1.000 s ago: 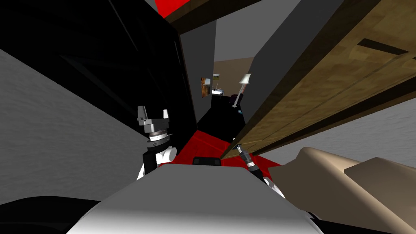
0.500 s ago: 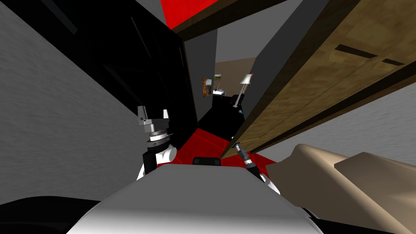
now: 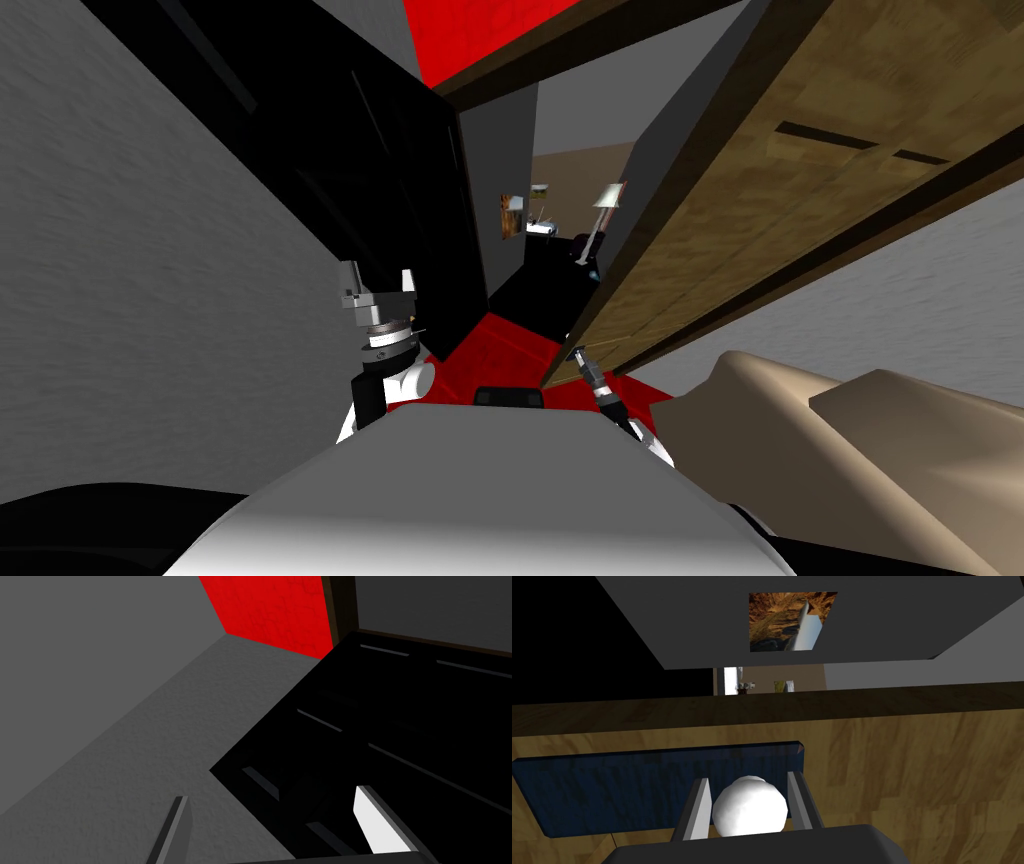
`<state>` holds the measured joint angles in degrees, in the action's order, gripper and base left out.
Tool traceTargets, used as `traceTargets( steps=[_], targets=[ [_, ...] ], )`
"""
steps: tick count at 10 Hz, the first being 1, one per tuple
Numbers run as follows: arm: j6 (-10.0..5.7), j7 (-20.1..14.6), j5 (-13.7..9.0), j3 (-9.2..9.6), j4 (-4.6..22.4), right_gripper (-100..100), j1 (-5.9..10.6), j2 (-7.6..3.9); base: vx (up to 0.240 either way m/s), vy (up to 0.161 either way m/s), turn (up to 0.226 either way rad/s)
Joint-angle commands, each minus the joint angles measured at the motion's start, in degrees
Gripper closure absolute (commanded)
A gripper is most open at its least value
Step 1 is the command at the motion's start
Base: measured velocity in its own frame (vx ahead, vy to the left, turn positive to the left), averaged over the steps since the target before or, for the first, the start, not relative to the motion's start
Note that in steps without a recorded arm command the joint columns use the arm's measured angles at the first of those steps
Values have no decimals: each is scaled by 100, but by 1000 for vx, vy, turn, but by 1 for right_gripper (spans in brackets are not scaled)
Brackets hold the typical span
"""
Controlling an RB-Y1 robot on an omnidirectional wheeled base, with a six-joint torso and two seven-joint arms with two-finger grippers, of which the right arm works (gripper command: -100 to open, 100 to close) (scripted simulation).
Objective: Pull the door open
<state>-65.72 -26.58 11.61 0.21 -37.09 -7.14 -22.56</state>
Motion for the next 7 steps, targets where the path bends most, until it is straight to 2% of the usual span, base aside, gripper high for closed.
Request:
traceTargets(
  steps=[1,2,4,5,6,7],
  targets=[
    [94,131,-107,161,27,100,120,85,-126,-73,98],
    [255,246,-236,285,-72,100,163,138,-151,-100,116],
    [421,364,-368,412,-174,100,207,192,-139,-97,84],
    [421,364,-368,412,-174,100,207,192,-79,-37,21],
    [587,483,-500,539,-276,100,252,246,-106,-66,58],
    [670,542,-566,602,-327,100,274,273,-121,-88,69]
  ],
)
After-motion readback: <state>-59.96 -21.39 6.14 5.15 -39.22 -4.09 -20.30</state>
